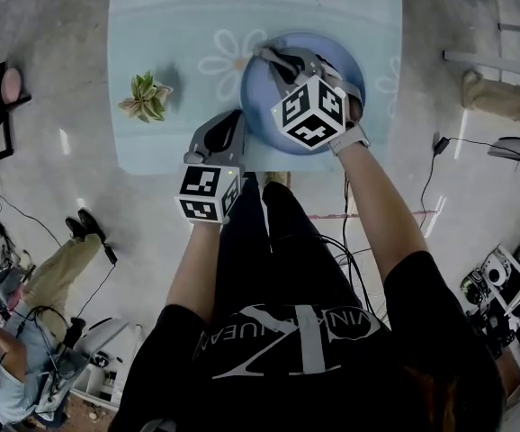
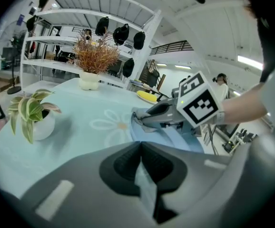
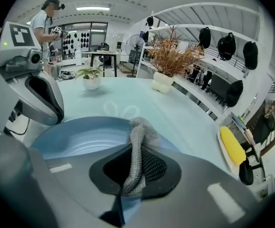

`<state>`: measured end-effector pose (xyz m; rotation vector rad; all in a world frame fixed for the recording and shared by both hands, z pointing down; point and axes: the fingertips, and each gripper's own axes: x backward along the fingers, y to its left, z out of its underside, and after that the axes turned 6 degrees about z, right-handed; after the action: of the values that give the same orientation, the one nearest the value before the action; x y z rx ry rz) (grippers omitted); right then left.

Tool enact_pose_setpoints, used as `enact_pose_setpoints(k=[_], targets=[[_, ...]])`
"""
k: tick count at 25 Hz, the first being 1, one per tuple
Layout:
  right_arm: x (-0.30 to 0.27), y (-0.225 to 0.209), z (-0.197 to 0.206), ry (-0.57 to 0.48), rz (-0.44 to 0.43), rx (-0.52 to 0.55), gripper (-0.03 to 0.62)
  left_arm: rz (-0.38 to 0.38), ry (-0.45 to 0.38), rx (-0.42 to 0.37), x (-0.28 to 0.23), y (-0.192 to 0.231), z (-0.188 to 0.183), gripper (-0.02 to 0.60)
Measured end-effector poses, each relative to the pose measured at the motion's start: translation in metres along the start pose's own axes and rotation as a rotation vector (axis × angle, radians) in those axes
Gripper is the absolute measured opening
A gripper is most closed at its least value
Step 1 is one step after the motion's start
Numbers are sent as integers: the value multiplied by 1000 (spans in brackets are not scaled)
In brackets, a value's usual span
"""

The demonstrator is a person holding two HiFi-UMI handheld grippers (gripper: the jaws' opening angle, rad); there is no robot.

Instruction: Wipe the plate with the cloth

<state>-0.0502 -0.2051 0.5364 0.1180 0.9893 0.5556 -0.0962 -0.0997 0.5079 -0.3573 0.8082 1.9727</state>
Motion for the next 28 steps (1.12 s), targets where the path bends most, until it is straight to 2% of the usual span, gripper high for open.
enact_pose_setpoints(k=[11, 17, 21, 28], targets=[[9, -42, 41, 103, 140, -34, 37, -14, 10, -6, -1, -1, 0, 0], [25, -53, 71, 167, 185, -60, 35, -22, 11, -8, 0, -1, 1, 0], [38, -51, 89, 201, 193, -46, 34, -24, 11, -12, 0, -2, 1, 0], [63, -34, 114, 259, 169, -82, 34, -29, 1, 0, 1, -2, 1, 0]])
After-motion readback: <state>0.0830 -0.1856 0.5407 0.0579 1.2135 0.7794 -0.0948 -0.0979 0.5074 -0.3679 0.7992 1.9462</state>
